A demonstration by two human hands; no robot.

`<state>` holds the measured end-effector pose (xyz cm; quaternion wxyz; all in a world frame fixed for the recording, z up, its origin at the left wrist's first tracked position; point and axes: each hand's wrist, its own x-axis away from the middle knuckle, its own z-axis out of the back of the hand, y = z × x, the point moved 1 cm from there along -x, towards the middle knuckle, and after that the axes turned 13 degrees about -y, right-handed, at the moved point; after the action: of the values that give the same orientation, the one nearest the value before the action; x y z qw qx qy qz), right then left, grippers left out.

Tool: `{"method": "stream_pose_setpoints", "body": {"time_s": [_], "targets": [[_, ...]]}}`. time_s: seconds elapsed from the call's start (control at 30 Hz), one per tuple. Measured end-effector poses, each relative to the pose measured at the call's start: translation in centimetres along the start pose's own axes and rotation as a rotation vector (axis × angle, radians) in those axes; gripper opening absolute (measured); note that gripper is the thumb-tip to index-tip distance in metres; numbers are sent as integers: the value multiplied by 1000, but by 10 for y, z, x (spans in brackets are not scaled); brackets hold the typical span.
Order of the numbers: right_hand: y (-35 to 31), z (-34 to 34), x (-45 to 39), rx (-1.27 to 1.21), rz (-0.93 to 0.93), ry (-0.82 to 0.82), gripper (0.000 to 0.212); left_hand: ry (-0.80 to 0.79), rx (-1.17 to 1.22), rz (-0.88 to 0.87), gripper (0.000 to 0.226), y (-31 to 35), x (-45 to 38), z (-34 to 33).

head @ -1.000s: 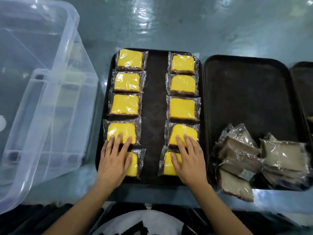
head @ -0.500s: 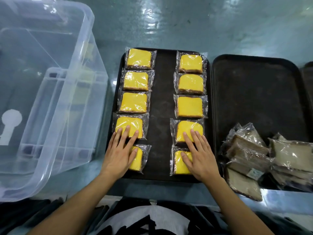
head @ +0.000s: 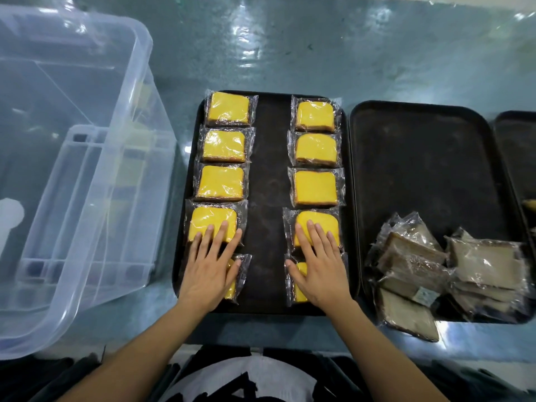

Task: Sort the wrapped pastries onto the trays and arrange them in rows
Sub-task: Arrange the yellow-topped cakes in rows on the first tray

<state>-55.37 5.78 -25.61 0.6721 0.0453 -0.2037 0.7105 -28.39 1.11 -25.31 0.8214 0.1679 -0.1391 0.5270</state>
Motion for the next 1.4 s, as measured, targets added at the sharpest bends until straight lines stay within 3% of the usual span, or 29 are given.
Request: {"method": "stream_pose_setpoints", "body": {"time_s": [0.67, 0.9, 1.17, 1.4], "targets": [[2, 4, 9, 2, -77, -12, 75, 5, 35, 43, 62, 3, 3, 2], [12, 48, -39, -25, -104, 56, 69, 129, 129, 21, 56, 0, -51, 46], [25, 63, -89, -27, -137, -104, 71, -20, 95, 107, 57, -13, -97, 61], [25, 79, -106, -26, -129, 35, 70, 97, 157, 136, 49, -10, -104, 81]]}}
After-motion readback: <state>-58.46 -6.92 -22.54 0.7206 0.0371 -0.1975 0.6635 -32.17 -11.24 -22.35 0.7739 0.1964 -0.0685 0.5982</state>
